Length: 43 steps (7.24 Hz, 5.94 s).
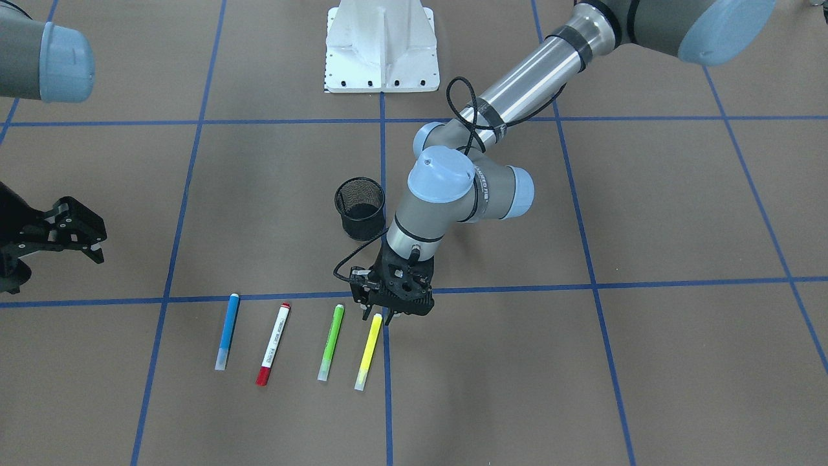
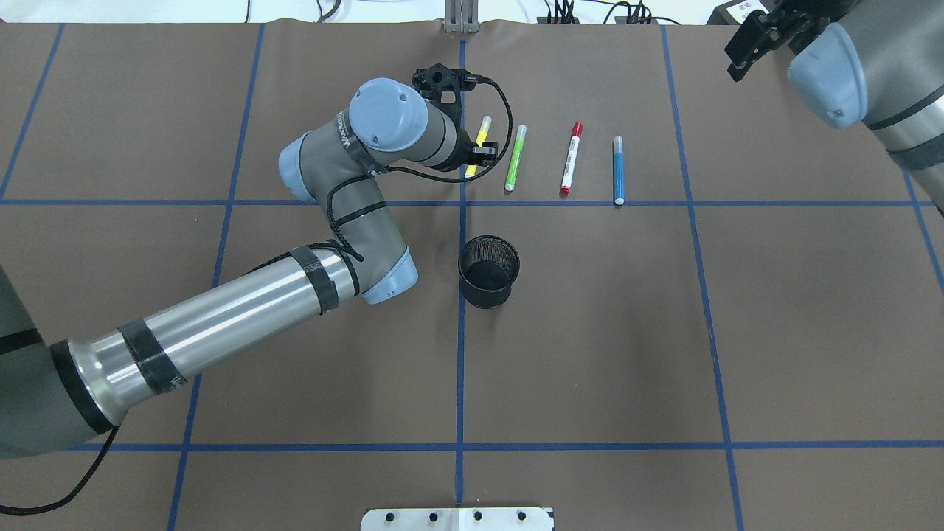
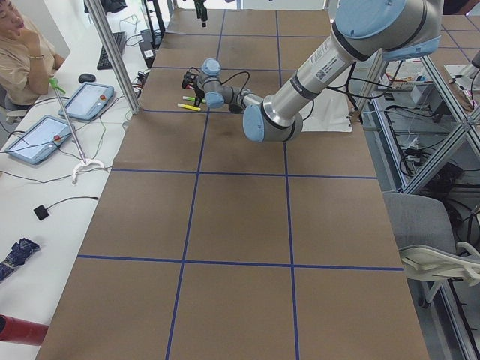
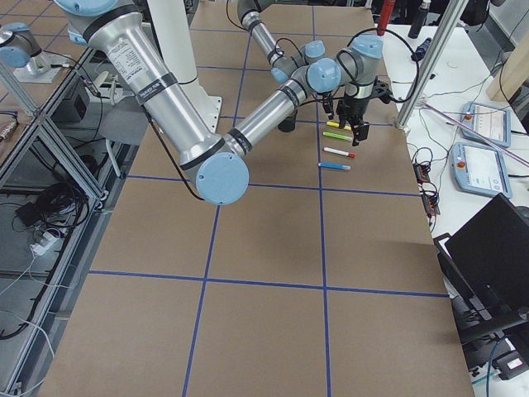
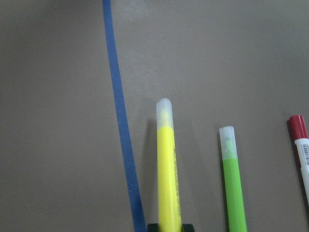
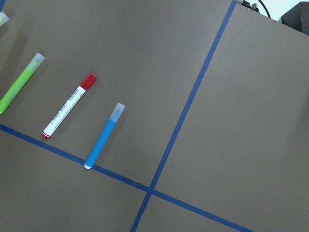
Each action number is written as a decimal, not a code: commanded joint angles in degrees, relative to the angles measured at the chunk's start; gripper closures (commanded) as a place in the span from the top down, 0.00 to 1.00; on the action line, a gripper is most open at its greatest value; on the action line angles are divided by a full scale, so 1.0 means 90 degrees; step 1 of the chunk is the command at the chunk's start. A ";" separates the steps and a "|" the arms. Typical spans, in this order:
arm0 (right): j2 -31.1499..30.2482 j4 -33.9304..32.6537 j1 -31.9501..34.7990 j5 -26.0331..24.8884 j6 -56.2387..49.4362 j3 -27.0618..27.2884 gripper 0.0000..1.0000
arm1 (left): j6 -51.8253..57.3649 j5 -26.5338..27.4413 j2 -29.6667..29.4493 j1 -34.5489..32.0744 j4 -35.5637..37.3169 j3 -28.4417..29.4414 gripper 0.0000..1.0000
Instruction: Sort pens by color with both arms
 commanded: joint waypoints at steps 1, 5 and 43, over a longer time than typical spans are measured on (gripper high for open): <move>0.0000 0.0000 0.0000 0.0000 0.0000 -0.0003 1.00 | 0.0000 0.0064 -0.0006 -0.0006 -0.0020 -0.0117 1.00; -0.0252 0.0222 0.0068 0.0010 -0.0175 -0.0042 1.00 | 0.0281 -0.2027 0.0810 -0.0931 0.2245 -0.1907 1.00; -0.4082 0.1836 0.2324 0.0186 -0.1748 0.0231 1.00 | 0.7579 -0.3949 0.6957 -0.6324 0.5654 -0.5342 1.00</move>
